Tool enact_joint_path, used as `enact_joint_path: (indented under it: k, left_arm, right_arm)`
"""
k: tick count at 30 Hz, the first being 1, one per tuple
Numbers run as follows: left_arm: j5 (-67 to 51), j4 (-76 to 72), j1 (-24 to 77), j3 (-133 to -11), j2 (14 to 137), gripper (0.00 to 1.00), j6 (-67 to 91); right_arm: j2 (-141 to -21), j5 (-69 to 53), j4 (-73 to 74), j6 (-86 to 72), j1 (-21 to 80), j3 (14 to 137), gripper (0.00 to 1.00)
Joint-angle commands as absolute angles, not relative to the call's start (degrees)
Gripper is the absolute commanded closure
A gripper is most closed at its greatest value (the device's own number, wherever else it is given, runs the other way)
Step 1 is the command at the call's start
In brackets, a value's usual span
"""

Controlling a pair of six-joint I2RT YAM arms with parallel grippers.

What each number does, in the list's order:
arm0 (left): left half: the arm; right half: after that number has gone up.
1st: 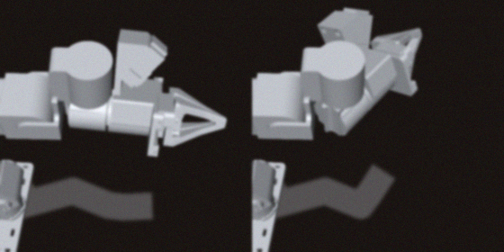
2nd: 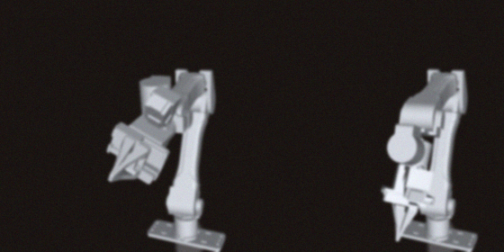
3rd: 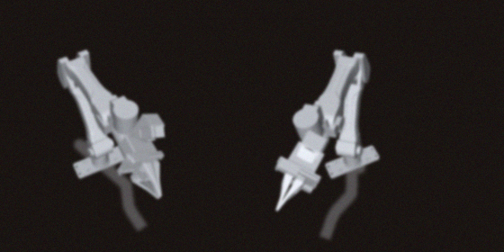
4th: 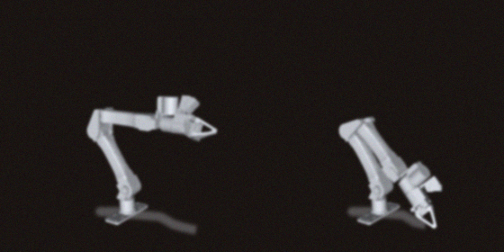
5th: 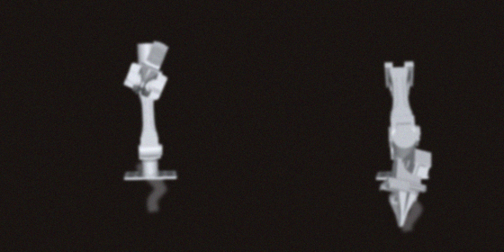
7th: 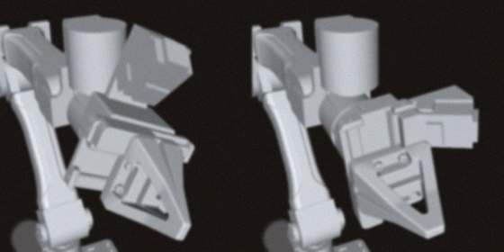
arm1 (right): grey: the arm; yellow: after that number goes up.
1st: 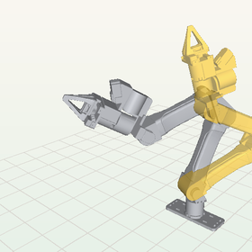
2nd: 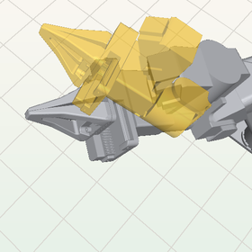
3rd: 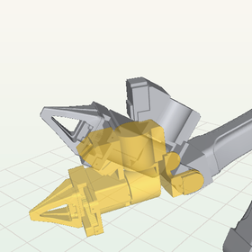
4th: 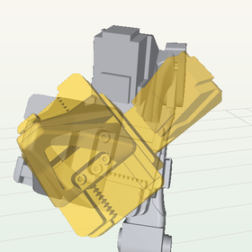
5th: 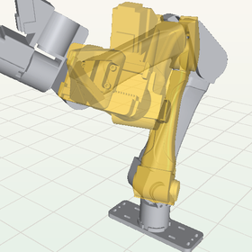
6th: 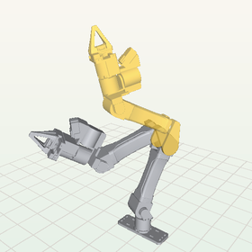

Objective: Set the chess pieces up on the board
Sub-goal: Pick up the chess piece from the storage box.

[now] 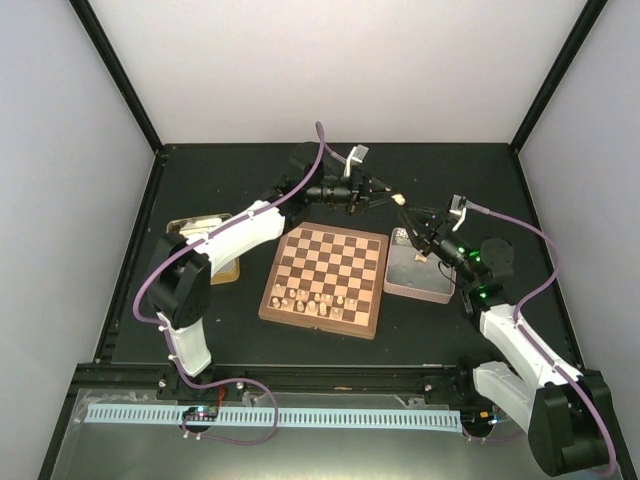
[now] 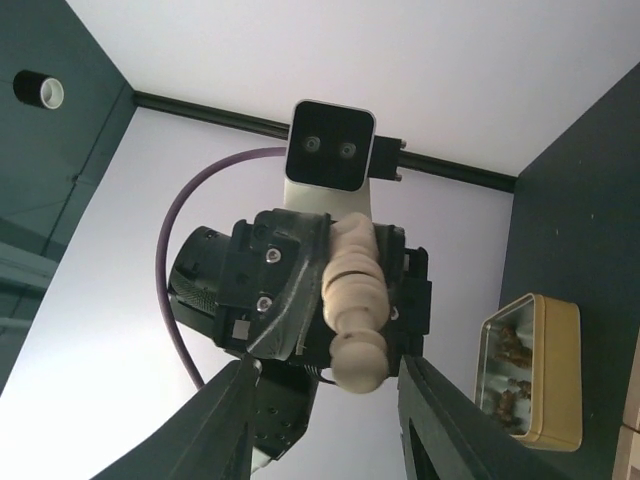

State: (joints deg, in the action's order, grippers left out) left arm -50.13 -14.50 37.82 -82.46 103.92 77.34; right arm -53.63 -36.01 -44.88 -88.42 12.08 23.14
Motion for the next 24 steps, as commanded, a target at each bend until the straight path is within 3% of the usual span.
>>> enact_joint_path:
  k: [1, 19, 24]
  left_arm:
    - [-51.8, -17.7, 37.6, -82.5, 102.8, 0.99, 79.7]
    - [-52.7, -13.2, 37.5, -82.4, 102.6, 0.98, 75.6]
    - [-52.6, -13.2, 37.5, -82.3, 102.8, 0.99, 75.5]
  right_arm:
    - [-54.3, -37.8, -45.8, -88.6, 11.8, 24.9, 0.61]
    - [-51.4, -31.6, -38.9, -84.0, 11.8, 24.9, 0.72]
    - [-51.9, -32.3, -38.5, -83.5, 11.8, 25.3, 0.82]
